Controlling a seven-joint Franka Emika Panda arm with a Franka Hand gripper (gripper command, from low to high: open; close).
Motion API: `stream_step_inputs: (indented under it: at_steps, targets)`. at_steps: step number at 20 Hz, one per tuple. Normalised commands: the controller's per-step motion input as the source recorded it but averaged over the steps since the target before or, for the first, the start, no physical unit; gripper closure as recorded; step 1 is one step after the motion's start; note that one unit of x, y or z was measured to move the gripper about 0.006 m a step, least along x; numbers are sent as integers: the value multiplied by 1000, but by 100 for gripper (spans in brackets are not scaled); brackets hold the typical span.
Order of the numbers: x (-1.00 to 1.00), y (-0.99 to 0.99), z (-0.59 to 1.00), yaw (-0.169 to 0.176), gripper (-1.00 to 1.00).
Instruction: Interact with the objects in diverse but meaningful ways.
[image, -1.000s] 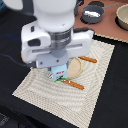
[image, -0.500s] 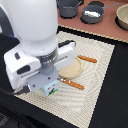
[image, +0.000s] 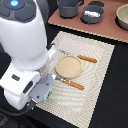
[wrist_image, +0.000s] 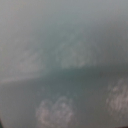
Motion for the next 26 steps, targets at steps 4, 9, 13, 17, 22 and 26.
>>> stream_step_inputs:
  at_steps: [4, 9, 13, 17, 22, 26]
  targets:
    - [301, 9, 274, 148, -100]
    - [271, 25, 637, 122, -100]
    - [151, 179, 989, 96, -100]
    - [91, 165, 988, 63, -100]
    - [-229, 293, 552, 64, -100]
    - [-591, 401, 239, 60, -100]
